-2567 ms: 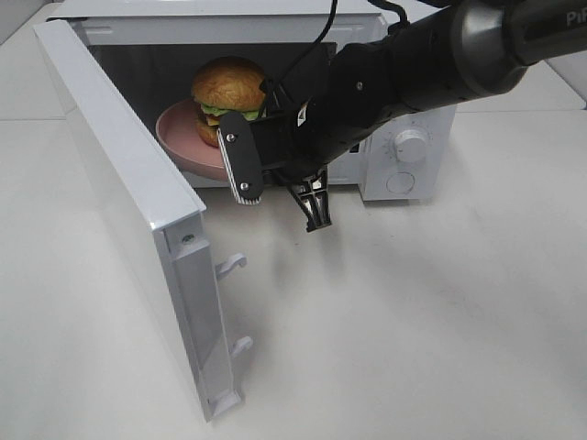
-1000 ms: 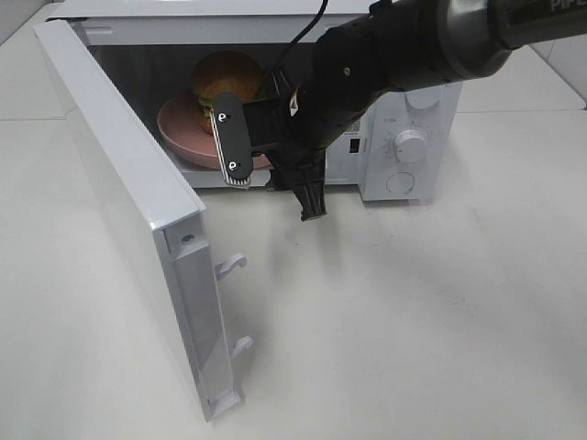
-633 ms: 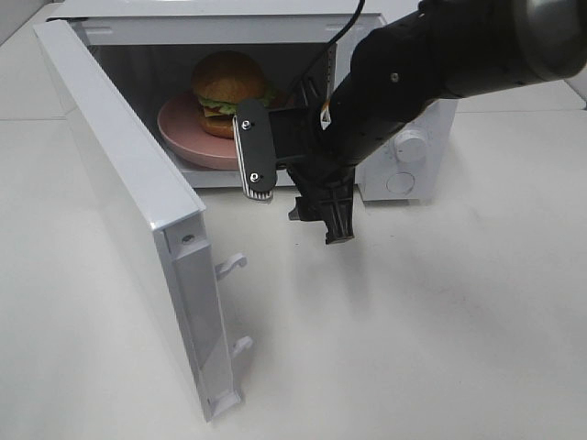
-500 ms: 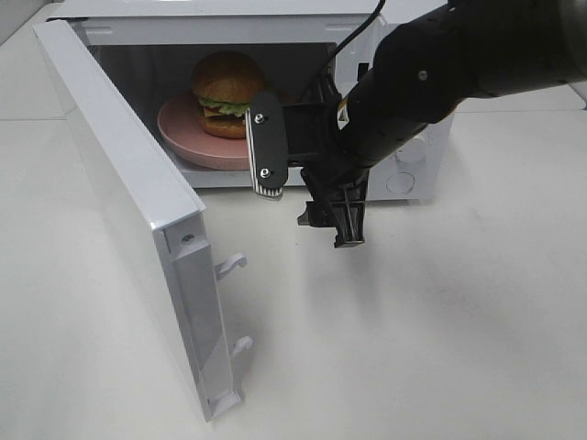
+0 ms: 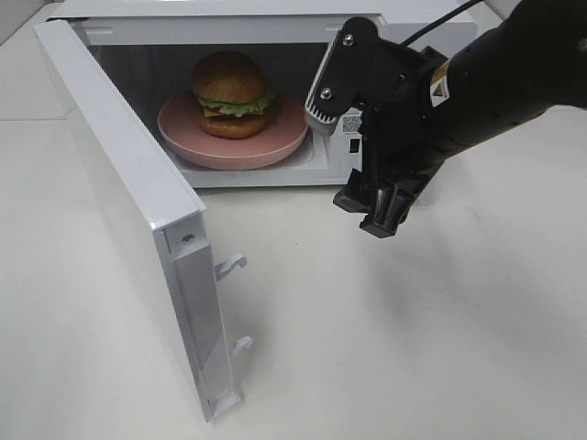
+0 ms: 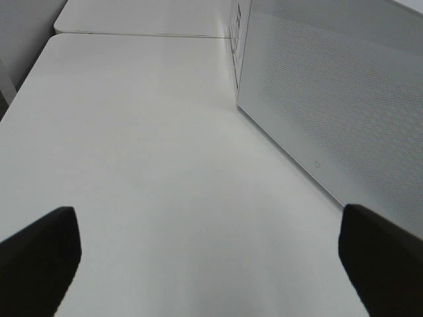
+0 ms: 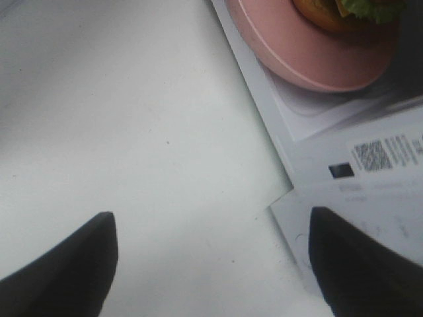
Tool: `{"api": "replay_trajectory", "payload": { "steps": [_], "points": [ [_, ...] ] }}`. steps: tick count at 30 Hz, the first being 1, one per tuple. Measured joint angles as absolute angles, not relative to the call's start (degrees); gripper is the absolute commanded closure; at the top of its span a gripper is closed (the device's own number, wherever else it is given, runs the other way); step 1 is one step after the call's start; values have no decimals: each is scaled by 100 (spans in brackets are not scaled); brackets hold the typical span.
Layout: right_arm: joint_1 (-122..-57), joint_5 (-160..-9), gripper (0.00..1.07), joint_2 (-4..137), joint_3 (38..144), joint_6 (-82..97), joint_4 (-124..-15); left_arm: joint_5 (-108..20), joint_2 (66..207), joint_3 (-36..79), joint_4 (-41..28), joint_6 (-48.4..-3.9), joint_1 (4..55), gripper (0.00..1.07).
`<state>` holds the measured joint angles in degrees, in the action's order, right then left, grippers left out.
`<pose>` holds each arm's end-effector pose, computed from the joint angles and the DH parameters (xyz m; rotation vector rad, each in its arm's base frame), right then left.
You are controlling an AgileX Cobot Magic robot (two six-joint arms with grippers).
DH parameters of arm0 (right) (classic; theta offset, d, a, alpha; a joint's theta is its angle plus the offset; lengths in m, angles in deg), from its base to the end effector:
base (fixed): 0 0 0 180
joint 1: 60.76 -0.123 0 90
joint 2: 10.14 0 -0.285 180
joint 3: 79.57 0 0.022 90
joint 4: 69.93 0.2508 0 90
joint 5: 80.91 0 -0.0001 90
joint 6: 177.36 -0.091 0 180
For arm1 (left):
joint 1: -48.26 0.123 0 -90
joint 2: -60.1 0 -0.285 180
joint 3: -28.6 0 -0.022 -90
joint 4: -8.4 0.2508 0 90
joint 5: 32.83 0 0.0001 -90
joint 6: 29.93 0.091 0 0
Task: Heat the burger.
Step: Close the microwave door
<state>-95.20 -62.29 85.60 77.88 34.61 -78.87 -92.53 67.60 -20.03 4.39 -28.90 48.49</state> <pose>0.2682 0.1784 0.2409 -1.4327 1.9096 -0.1088 -0.0048 -0.0055 0.2787 0.0167 2.0203 -0.0695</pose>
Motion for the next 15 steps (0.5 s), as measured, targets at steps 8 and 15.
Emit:
{"api": "replay_trajectory", "payload": {
  "steps": [8,15],
  "points": [
    [-9520,-4757,30,7849,7725,1536,-7778,-9253,6760,-2003,439,-2890,4849,8],
    [-9520,-3124,30,7374,7725,562,-7761,-9253,6760,-2003,439,-2890,4849,8]
  ]
}}
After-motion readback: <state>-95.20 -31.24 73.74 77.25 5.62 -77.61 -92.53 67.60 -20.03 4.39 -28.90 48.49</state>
